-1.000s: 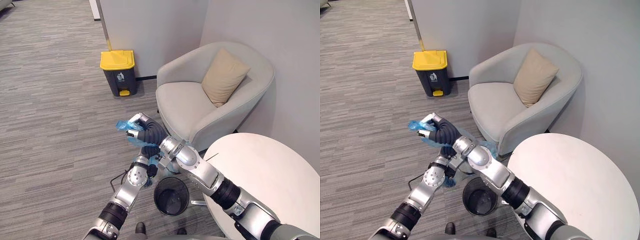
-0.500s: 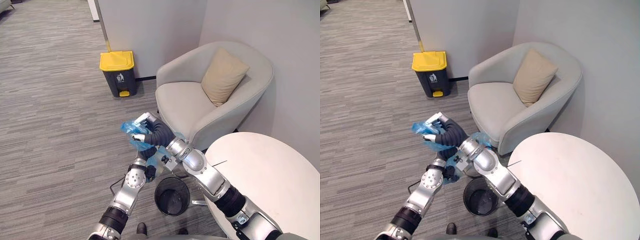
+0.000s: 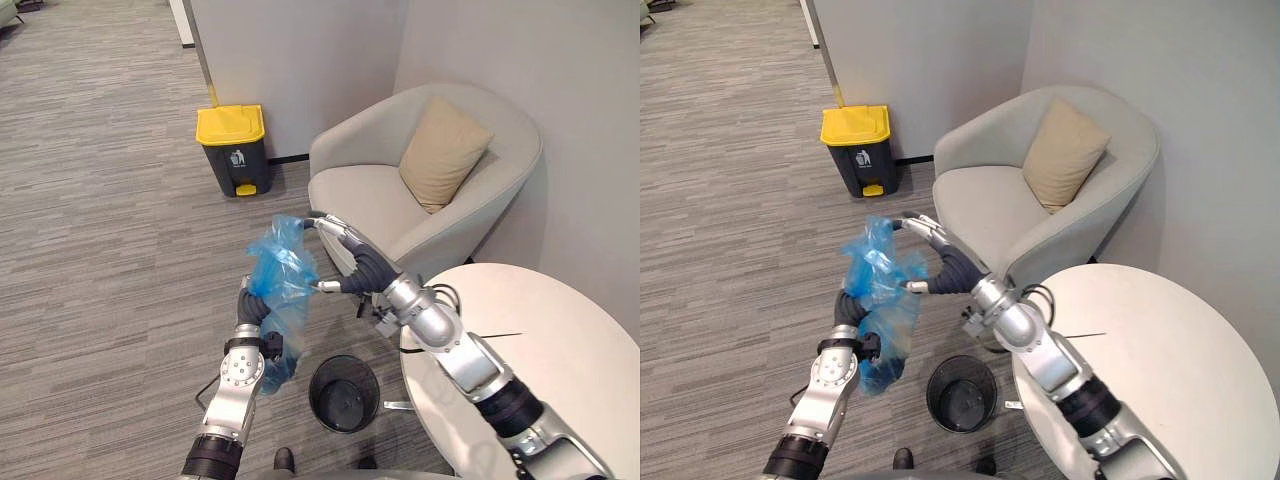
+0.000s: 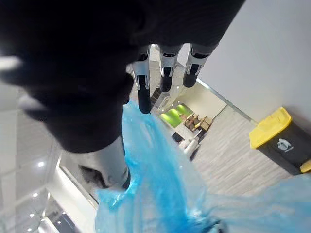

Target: Gather rubbish on tea table into small bin, then transfer packed bag to large trash can.

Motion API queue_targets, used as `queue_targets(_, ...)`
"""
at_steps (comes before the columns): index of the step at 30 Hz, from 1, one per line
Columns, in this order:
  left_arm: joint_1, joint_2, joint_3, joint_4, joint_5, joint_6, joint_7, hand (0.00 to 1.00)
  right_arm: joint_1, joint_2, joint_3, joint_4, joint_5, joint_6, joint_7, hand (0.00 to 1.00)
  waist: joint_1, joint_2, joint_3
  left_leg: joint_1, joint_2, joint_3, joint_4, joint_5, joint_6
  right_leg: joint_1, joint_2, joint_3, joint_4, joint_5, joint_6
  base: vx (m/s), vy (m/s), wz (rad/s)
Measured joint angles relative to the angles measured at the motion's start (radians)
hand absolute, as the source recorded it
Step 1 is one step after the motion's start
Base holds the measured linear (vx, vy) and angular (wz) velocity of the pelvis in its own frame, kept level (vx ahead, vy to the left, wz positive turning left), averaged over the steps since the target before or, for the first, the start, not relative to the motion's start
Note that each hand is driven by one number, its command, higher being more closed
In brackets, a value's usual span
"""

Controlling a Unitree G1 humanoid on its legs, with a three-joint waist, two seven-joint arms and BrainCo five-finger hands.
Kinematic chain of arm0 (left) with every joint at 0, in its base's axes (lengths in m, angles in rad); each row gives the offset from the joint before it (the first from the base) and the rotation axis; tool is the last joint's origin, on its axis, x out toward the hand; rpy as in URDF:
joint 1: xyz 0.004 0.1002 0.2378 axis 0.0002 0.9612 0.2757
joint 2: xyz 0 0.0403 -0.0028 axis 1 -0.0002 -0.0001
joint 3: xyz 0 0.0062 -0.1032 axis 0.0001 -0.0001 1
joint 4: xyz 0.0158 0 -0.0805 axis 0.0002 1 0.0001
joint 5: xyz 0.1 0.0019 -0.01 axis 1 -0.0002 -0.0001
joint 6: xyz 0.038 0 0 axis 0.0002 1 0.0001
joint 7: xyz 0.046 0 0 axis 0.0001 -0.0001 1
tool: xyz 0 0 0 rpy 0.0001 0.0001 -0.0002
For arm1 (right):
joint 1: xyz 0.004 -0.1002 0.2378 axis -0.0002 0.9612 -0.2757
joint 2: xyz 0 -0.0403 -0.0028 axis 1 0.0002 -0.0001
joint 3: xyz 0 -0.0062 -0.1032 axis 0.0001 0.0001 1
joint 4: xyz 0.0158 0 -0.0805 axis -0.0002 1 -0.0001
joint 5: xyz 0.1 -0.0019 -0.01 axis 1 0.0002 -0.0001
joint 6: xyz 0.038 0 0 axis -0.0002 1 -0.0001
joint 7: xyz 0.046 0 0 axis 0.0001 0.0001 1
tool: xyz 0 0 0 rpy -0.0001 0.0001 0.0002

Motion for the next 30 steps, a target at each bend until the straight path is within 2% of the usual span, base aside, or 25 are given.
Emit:
queue_targets(8, 0.034, 0.008, 0.045, -0.01, -0.001, 0.0, 0.006, 1.0, 0.119, -0.001, -0.115, -0.009, -0.037, -0.021, -0.041, 0.0, -0.001, 0.003, -0.001, 0.0, -0.001, 0.002, 0.0, 0.0, 0.0, -0.001, -0.001, 0.003, 0.0, 0.0, 0.0, 0.0, 0.0, 0.0)
queue_targets(10, 0.063, 0.007, 0.073, -0.01, -0.002, 0.0, 0.003, 1.0, 0.206, 0.059, -0.203, -0.002, -0.036, -0.019, -0.043, 0.0, -0.001, 0.005, -0.001, 0.0, -0.001, 0.004, 0.0, 0.0, 0.0, -0.003, -0.001, 0.004, 0.0, 0.0, 0.0, 0.0, 0.0, 0.0)
queue_targets(12, 0.077, 0.007, 0.084, -0.01, -0.006, 0.0, 0.002, 1.0, 0.243, 0.087, -0.237, 0.013, -0.032, -0.019, -0.043, 0.0, -0.002, 0.008, -0.003, 0.0, -0.002, 0.005, 0.0, 0.0, 0.0, -0.003, -0.002, 0.006, 0.0, 0.0, 0.0, 0.0, 0.0, 0.0)
queue_targets(14, 0.108, 0.003, 0.106, 0.001, -0.021, 0.0, -0.011, 1.0, 0.32, 0.157, -0.311, 0.109, 0.034, 0.012, -0.038, 0.0, -0.004, 0.016, -0.007, 0.0, -0.001, 0.008, 0.0, 0.0, 0.0, -0.004, -0.003, 0.009, -0.001, 0.0, 0.0, 0.0, 0.0, -0.02)
queue_targets(20, 0.15, 0.006, 0.117, 0.111, -0.041, 0.006, -0.077, 1.0, 0.426, 0.243, -0.421, 0.297, 0.168, 0.063, -0.011, 0.0, -0.006, 0.02, -0.01, -0.006, 0.002, 0.01, -0.001, -0.001, -0.001, -0.005, 0.002, 0.01, -0.018, 0.001, 0.002, 0.0, 0.0, 0.0)
queue_targets(26, 0.189, 0.008, 0.138, 0.198, -0.04, 0.027, -0.141, 1.0, 0.437, 0.268, -0.475, 0.525, 0.199, 0.096, 0.007, 0.0, -0.005, 0.02, -0.01, -0.025, 0.003, 0.01, -0.001, -0.005, -0.005, -0.02, 0.005, 0.01, -0.032, 0.001, 0.004, 0.01, 0.003, 0.0)
queue_targets(30, 0.19, 0.014, 0.142, 0.269, -0.039, 0.037, -0.162, 1.0, 0.437, 0.29, -0.504, 0.595, 0.227, 0.109, 0.007, 0.0, -0.004, 0.02, -0.01, -0.028, 0.002, 0.009, 0.0, -0.006, -0.007, -0.02, 0.005, 0.009, -0.031, 0.004, -0.001, 0.05, 0.014, 0.01)
